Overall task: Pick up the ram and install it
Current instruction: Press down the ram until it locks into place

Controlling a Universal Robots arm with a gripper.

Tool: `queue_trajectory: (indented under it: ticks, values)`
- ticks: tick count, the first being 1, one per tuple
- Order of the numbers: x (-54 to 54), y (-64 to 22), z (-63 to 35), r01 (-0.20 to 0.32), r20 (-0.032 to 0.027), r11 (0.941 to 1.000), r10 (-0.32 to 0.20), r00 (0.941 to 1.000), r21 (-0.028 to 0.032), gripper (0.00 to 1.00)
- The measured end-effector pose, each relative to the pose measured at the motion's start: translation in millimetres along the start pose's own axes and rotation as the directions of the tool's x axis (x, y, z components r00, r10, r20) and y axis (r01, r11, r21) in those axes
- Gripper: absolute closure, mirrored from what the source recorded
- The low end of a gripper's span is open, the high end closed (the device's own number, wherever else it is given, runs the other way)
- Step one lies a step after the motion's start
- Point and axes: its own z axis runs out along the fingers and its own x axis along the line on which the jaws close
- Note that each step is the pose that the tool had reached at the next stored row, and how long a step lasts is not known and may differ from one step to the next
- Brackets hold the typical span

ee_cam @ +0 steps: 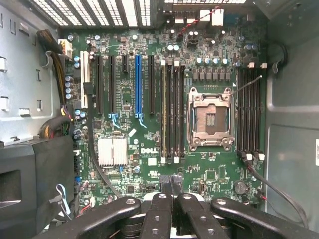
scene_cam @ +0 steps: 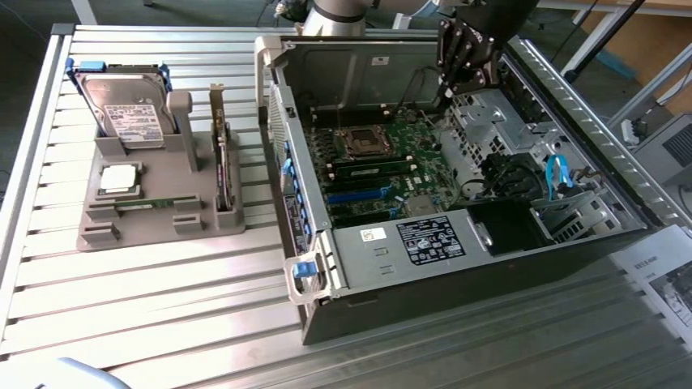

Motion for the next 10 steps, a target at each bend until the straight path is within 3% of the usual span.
queue_trajectory:
  ticks: [10]
  values:
    - [0.1, -0.1, 3.3, 0.0, -0.0001, 1.0, 0.0, 1.0, 0.0, 0.9]
